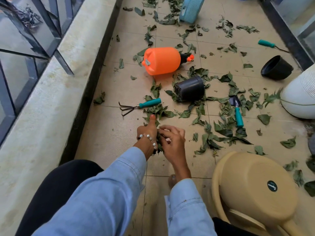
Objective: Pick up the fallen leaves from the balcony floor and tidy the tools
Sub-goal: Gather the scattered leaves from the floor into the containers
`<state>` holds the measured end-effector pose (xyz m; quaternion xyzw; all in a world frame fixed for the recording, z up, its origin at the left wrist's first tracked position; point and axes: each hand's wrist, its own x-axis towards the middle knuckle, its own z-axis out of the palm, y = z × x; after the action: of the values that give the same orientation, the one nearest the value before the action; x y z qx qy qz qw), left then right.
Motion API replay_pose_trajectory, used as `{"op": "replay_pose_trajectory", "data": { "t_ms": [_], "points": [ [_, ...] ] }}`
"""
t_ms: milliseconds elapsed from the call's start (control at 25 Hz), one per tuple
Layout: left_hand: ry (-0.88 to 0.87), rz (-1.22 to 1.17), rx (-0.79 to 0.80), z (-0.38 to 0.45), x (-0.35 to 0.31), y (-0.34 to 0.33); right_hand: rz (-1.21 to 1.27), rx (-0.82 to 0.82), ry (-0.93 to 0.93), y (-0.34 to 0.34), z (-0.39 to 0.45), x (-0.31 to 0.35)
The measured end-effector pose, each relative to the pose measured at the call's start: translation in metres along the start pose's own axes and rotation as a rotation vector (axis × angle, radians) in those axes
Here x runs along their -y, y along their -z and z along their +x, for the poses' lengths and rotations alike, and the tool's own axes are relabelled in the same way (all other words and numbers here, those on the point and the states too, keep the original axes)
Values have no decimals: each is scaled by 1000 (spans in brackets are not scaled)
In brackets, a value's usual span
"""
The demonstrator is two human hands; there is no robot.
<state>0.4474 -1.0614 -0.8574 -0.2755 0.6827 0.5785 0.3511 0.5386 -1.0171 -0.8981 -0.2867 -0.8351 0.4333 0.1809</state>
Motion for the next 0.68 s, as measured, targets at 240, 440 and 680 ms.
{"op": "replay_pose_trajectory", "data": {
  "t_ms": [240, 440, 680],
  "points": [
    [-86, -127, 86, -1, -6, 9, 631, 108, -421, 30, 14, -4],
    [-84, -56, 223, -7, -6, 11, -267, -304, -870, 38, 0, -88],
    [-63, 48, 311, -14, 4, -6, -735, 54, -479, 23, -13, -121]
  ]
}}
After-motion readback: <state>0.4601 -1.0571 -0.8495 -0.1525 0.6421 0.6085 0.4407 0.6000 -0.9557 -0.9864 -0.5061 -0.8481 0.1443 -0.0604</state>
